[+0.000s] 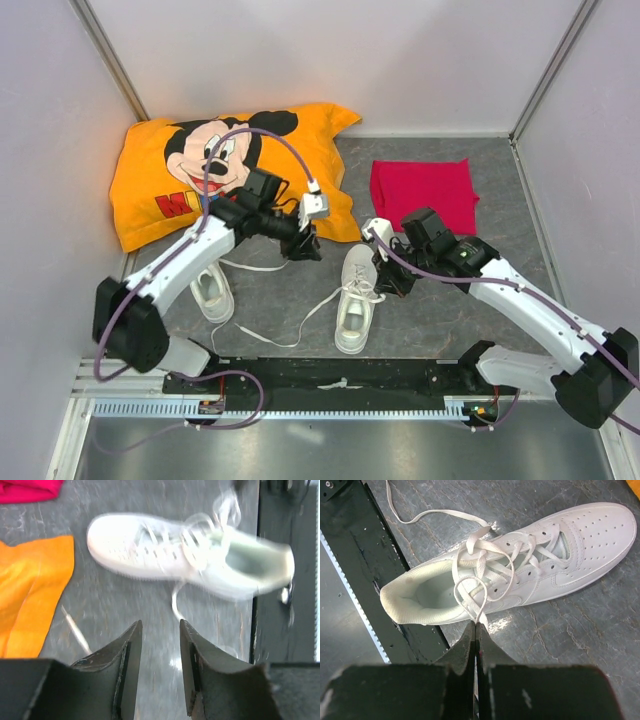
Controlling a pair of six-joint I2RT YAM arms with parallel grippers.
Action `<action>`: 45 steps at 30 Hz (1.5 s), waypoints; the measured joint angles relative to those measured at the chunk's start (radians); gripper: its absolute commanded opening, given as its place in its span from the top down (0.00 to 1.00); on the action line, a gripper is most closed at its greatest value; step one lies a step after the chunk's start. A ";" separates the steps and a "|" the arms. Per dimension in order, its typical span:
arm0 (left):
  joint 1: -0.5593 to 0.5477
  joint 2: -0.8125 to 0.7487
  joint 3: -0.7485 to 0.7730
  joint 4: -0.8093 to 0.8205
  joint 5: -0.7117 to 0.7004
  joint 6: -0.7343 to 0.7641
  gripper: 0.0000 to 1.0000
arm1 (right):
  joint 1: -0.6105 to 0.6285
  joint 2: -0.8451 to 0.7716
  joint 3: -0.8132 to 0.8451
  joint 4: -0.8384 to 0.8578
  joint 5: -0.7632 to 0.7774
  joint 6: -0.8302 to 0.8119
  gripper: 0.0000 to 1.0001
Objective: Tie the shoes
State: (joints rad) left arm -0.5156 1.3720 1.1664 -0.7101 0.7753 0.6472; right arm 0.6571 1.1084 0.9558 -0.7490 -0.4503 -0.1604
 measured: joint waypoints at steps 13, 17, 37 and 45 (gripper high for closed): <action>-0.108 0.291 0.039 0.281 0.091 -0.400 0.56 | -0.013 0.077 0.000 0.010 -0.009 0.019 1.00; -0.131 0.319 0.041 0.305 0.109 -0.445 0.56 | -0.045 0.106 0.003 0.000 -0.047 0.069 1.00; -0.171 0.378 0.031 0.333 0.144 -0.504 0.62 | -0.114 0.109 -0.005 0.010 -0.164 0.241 1.00; -0.174 0.382 0.024 0.346 0.148 -0.517 0.96 | -0.119 0.097 -0.032 0.007 -0.154 0.289 1.00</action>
State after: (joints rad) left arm -0.6899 1.7538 1.1900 -0.3641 0.9230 0.1307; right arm 0.5385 1.2049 0.9241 -0.7418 -0.6044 0.1284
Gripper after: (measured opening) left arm 0.157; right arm 0.010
